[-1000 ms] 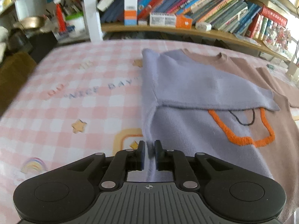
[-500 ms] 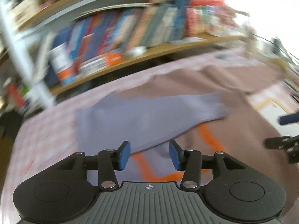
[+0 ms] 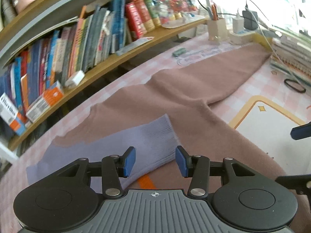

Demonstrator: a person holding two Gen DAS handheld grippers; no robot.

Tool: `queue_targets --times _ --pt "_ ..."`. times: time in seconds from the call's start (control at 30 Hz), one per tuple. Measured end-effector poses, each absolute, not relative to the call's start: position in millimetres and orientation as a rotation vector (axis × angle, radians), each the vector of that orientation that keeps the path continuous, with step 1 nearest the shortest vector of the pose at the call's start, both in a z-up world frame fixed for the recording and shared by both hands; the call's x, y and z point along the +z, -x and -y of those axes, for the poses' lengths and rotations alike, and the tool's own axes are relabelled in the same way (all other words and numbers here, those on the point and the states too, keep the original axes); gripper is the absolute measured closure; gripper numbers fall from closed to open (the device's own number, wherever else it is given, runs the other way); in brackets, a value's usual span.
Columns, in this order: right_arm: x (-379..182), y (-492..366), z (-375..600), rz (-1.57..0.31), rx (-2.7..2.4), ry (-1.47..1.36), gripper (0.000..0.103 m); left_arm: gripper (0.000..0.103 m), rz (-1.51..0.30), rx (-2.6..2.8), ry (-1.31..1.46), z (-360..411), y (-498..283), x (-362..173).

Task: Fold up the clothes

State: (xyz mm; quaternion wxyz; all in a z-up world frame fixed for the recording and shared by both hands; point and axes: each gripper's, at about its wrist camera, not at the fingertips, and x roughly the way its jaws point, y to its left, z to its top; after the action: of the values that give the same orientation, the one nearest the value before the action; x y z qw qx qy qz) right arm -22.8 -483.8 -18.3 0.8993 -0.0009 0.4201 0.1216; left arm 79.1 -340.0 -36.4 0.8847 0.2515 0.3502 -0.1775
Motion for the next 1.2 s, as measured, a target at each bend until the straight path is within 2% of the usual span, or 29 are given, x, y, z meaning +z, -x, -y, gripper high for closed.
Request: queue_targets --times 0.3,0.37,0.4,0.43,0.5,0.53,0.87,1.2 --pt "-21.6 25.4 488.7 -0.885 0.263 0.005 0.036 0.055 -0.715 -0.321 -0.554 355.2 -95.2 -49.8" --pt "-21.9 26.3 487.6 -0.888 0.270 0.011 0.036 0.058 -0.715 -0.322 -0.540 354.0 -96.9 -50.5" --pt "-21.8 26.4 487.4 -0.888 0.272 0.013 0.036 0.069 -0.715 -0.326 -0.533 353.1 -97.8 -50.8" --pt "-21.6 26.6 487.4 -0.886 0.271 0.014 0.036 0.086 -0.720 -0.329 -0.523 351.7 -99.1 -50.9" --pt "-20.8 26.8 488.5 -0.878 0.258 0.012 0.036 0.097 -0.707 -0.311 -0.497 347.1 -100.5 -47.8" --pt "-20.5 26.7 489.1 -0.875 0.251 0.011 0.036 0.098 -0.687 -0.296 -0.476 342.7 -100.0 -43.3" --pt "-20.0 21.4 471.8 -0.873 0.263 0.015 0.037 0.099 -0.540 -0.027 -0.252 239.0 -91.1 25.4" --pt "-18.9 19.5 444.4 -0.877 0.249 0.023 0.037 0.103 -0.525 0.265 -0.159 95.4 -68.5 51.8"
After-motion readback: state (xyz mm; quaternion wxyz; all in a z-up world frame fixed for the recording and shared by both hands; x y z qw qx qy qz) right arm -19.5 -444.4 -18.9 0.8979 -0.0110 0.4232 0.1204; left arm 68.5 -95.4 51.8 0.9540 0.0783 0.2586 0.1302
